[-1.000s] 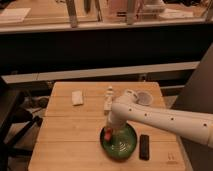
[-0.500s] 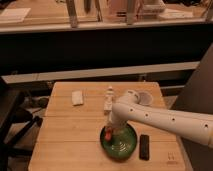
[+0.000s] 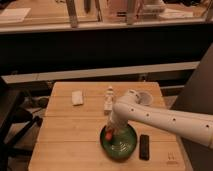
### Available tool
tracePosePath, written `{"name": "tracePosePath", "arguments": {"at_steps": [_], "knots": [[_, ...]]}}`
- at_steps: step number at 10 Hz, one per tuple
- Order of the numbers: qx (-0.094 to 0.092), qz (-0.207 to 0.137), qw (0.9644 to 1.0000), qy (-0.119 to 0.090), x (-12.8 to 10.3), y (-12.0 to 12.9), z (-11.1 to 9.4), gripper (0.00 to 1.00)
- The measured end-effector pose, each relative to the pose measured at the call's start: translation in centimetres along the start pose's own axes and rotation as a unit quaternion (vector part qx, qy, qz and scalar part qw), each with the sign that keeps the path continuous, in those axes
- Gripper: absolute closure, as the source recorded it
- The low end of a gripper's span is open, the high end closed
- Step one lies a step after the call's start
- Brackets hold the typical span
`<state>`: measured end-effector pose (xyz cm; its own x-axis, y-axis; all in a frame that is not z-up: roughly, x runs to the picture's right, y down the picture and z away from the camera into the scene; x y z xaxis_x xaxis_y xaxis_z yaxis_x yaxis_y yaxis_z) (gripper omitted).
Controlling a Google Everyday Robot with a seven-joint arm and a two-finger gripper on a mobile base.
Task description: Place the pepper in the ceramic bowl
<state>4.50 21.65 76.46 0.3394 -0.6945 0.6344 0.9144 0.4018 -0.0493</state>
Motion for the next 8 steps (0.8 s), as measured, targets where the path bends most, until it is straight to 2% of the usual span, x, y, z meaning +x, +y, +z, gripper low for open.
{"name": "tracePosePath", "arguments": {"at_steps": [2,5,7,8], "knots": [[0.001,0.001,1.0,0.0,0.06,0.08,0.02,0.52],[0.002,0.003,1.0,0.0,0.14,0.19,-0.04,0.36],[0.002,0.004,1.0,0.0,0.2,0.26,-0.06,0.39],[0.003,0.004,1.0,-0.001,0.22,0.27,-0.06,0.34]]}}
